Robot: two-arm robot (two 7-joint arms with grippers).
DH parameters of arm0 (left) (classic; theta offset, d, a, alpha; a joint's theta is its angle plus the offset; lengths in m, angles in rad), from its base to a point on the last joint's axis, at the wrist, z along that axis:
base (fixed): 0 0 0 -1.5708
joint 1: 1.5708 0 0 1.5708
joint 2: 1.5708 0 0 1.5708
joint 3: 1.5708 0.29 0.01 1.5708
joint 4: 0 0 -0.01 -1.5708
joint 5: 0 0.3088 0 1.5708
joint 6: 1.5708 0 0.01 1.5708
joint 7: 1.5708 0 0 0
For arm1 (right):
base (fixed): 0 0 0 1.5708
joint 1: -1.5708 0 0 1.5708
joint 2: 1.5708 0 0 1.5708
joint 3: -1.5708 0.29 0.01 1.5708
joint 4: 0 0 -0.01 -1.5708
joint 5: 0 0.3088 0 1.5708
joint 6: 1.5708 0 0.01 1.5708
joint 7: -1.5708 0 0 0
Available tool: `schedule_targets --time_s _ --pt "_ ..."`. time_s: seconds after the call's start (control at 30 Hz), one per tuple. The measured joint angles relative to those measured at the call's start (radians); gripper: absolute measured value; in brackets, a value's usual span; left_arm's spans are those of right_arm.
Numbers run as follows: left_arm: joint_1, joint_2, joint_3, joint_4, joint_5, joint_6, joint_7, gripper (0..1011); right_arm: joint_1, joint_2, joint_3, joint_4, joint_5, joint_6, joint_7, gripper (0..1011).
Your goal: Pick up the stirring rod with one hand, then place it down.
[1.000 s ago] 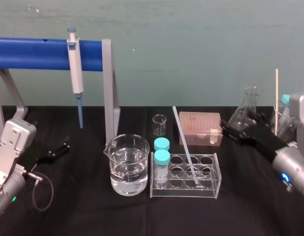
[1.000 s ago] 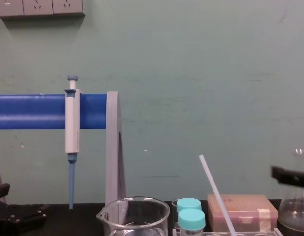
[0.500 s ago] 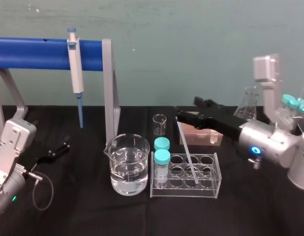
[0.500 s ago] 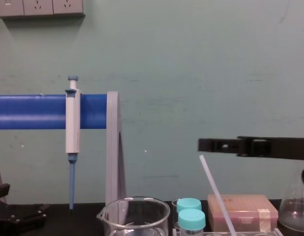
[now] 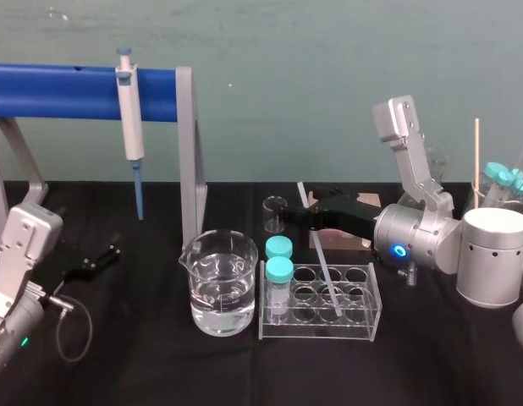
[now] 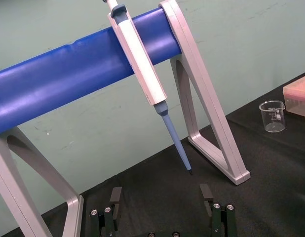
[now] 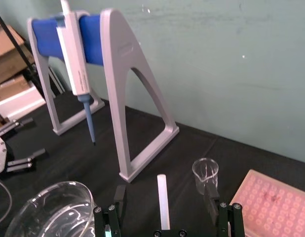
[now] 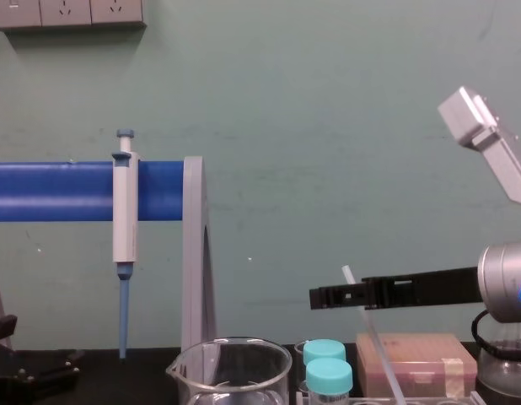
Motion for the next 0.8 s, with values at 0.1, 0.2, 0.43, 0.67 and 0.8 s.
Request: schedule_targets --time_s 0.1,0.2,0.43,0.67,0.8 --pt "0.0 0.0 0.0 0.0 0.0 0.0 0.0 1000 0.003 -0.003 -0.007 0.009 -0.008 0.012 0.001 1000" --pt "0.0 0.0 0.0 0.0 0.0 0.0 0.0 1000 0.003 -0.001 -0.013 0.01 -0.018 0.021 0.007 1000" --pt "0.0 0.0 0.0 0.0 0.0 0.0 0.0 1000 0.0 0.007 -0.022 0.007 -0.036 0.025 0.014 1000" --pt "0.0 0.0 0.0 0.0 0.0 0.0 0.0 1000 0.0 0.005 -0.02 0.007 -0.034 0.024 0.013 1000" --pt "0.0 0.0 0.0 0.0 0.0 0.0 0.0 1000 0.0 0.005 -0.019 0.007 -0.031 0.024 0.013 928"
